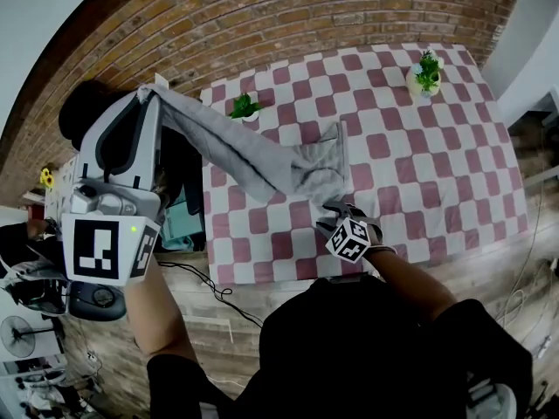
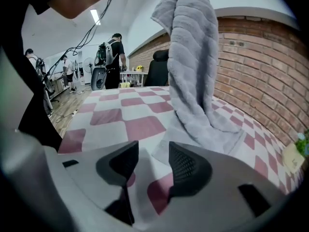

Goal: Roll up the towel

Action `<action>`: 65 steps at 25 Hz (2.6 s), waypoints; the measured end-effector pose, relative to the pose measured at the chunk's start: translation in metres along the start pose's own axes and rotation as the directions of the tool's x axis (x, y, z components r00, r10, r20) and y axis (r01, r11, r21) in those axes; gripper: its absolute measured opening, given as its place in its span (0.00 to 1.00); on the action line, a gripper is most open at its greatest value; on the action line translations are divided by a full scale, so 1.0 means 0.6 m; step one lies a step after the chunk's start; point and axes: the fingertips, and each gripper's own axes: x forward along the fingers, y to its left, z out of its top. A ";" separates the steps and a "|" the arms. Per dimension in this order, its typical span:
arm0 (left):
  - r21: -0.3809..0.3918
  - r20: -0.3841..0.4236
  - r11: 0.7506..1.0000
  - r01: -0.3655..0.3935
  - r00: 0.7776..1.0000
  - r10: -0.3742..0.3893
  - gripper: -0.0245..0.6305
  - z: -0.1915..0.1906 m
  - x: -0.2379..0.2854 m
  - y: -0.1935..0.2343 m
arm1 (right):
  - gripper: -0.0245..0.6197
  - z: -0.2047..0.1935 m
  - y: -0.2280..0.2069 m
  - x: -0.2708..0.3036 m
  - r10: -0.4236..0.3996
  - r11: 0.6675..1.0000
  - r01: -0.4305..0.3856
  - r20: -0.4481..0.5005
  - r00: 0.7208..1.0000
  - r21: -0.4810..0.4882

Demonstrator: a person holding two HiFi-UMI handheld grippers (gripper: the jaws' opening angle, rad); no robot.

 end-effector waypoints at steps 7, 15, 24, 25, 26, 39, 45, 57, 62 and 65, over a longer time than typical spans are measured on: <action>-0.022 -0.038 1.000 -0.019 0.999 0.018 0.08 -0.037 -0.014 0.022 | 0.20 -0.015 -0.010 0.009 0.036 0.999 -0.035 -0.043 0.998 0.029; -0.063 -0.150 0.995 -0.082 0.986 0.072 0.08 -0.133 -0.035 0.071 | 0.10 -0.014 -0.037 -0.020 0.051 0.998 -0.052 -0.059 0.997 -0.019; -0.176 -0.276 0.955 -0.238 0.943 0.185 0.08 -0.302 -0.079 0.148 | 0.10 0.049 -0.283 -0.262 -0.336 0.942 0.327 0.158 0.929 0.082; -0.181 -0.288 0.951 -0.249 0.938 0.191 0.08 -0.319 -0.079 0.152 | 0.10 0.059 -0.316 -0.294 -0.384 0.923 0.372 0.181 0.906 0.097; -0.185 -0.300 0.948 -0.259 0.934 0.196 0.08 -0.335 -0.079 0.155 | 0.10 0.068 -0.348 -0.325 -0.430 0.903 0.417 0.197 0.881 0.107; -0.235 -0.291 0.934 -0.270 0.936 0.198 0.08 -0.374 0.054 0.179 | 0.10 0.122 -0.735 -0.616 -0.801 0.597 0.772 0.208 0.561 0.217; -0.179 -0.128 0.972 -0.154 0.983 0.132 0.08 -0.334 0.038 0.118 | 0.10 0.124 -0.711 -0.753 -0.847 0.511 0.823 0.310 0.432 0.250; -0.256 -0.410 0.958 0.128 0.883 -0.227 0.08 -0.577 -0.145 -0.253 | 0.10 -0.229 -0.449 -0.628 -0.754 0.594 0.682 -0.001 0.657 0.426; -0.344 -0.531 0.910 0.231 0.751 -0.392 0.08 -0.660 -0.243 -0.408 | 0.10 -0.357 -0.341 -0.588 -0.670 0.574 0.640 -0.156 0.726 0.511; -0.416 -0.557 0.876 0.245 0.693 -0.458 0.08 -0.684 -0.306 -0.473 | 0.10 -0.410 -0.276 -0.581 -0.626 0.558 0.621 -0.213 0.750 0.550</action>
